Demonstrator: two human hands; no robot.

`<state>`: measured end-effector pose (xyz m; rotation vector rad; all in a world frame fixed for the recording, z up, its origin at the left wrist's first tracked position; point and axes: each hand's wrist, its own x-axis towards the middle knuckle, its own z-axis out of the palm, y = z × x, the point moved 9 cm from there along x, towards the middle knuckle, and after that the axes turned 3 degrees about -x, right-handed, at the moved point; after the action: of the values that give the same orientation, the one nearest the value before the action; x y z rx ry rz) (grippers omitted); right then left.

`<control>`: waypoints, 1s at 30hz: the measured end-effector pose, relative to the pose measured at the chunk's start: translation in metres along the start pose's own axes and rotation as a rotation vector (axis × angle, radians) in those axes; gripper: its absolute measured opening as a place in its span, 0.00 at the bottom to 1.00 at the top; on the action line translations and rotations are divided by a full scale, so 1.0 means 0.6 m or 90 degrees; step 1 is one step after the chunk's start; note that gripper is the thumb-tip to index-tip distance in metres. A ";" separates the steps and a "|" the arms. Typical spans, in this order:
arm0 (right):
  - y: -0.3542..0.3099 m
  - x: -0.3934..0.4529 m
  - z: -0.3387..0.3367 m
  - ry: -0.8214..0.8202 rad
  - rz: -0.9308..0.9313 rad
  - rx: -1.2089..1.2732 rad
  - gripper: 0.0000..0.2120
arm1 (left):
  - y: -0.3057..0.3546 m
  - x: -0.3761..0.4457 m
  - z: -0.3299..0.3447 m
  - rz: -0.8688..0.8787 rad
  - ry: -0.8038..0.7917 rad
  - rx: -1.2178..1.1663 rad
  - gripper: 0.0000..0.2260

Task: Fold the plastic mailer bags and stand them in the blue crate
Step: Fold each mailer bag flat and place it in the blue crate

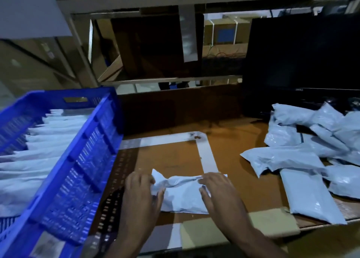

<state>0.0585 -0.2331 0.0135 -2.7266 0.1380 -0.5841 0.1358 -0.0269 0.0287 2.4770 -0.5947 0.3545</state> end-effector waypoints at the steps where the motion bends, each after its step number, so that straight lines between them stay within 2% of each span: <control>1: 0.001 -0.005 0.003 -0.002 0.013 -0.021 0.12 | 0.019 0.002 0.009 0.059 -0.020 -0.018 0.08; 3: 0.001 -0.016 0.019 -0.017 0.028 -0.078 0.15 | 0.051 0.005 0.035 0.170 -0.064 -0.016 0.05; 6: 0.019 -0.033 0.066 -0.099 0.057 -0.140 0.22 | 0.061 -0.003 0.105 0.279 -0.163 0.080 0.15; 9: 0.033 -0.034 0.094 -0.176 0.060 -0.179 0.30 | 0.022 0.000 0.154 0.219 -0.266 0.144 0.28; 13: 0.036 -0.025 0.095 -0.215 0.040 -0.189 0.30 | 0.004 0.002 0.170 0.179 -0.299 0.129 0.36; 17: 0.037 -0.034 0.093 -0.216 0.052 -0.209 0.28 | -0.003 -0.011 0.176 0.156 -0.302 0.113 0.35; 23: 0.039 -0.034 0.108 -0.234 0.030 -0.198 0.28 | 0.009 -0.006 0.165 0.162 -0.331 0.099 0.40; 26: 0.035 -0.039 0.109 -0.259 0.035 -0.166 0.31 | 0.004 -0.015 0.169 0.149 -0.352 0.095 0.40; 28: 0.038 -0.026 0.101 -0.245 0.044 -0.137 0.34 | 0.001 -0.005 0.172 0.141 -0.358 0.080 0.41; 30: 0.032 -0.006 0.082 -0.223 0.046 -0.171 0.34 | 0.003 0.004 0.164 0.136 -0.361 0.064 0.41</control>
<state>0.0752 -0.2352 -0.0364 -3.0166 0.2394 -0.0633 0.1488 -0.0858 -0.0489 2.6161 -1.0964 -0.2637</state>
